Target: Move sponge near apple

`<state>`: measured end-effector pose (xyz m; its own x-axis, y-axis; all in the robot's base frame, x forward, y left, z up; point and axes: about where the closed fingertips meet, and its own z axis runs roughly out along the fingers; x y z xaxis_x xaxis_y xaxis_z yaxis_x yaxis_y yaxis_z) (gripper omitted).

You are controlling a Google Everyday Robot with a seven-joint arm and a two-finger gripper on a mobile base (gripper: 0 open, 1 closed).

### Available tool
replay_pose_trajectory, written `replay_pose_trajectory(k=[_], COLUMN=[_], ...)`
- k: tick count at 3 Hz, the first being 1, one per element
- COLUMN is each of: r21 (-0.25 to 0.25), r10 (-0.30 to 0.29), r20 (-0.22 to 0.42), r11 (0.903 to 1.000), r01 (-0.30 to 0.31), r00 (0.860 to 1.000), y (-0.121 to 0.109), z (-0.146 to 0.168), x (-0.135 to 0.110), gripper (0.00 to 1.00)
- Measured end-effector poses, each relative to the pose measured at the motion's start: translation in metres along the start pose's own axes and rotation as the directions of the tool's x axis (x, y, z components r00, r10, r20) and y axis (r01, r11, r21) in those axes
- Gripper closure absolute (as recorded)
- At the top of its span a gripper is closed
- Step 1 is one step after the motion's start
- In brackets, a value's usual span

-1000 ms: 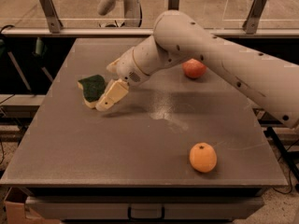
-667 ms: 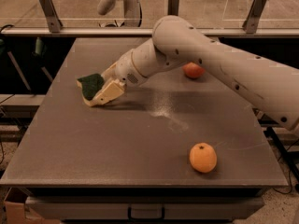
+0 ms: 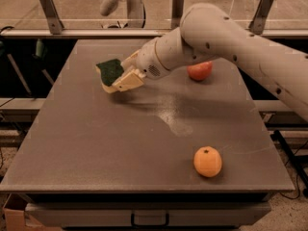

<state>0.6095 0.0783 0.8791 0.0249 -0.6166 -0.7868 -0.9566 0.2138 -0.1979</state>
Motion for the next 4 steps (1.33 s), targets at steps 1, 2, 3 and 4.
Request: replay_pose_trajectory(k=[1,2,3,4], r21=[0.138,0.291,0.291,0.358], r10=[-0.026,-0.051,-0.052,-0.076], r20=[-0.033,-0.055,-0.055,-0.093], r11=[0.9900,0.9544,0.9544,0.9279], r01=[0.031,0.065,0.066,0.105], r00=[0.999,0.997,0.997,0.993], y=[-0.032,-0.077,-0.077,-0.104], z=[-0.068,-0.149,-0.149,-0.171], x=[0.002,0.005,0.005,0.014], gripper=[1.00,1.00,1.00,1.00])
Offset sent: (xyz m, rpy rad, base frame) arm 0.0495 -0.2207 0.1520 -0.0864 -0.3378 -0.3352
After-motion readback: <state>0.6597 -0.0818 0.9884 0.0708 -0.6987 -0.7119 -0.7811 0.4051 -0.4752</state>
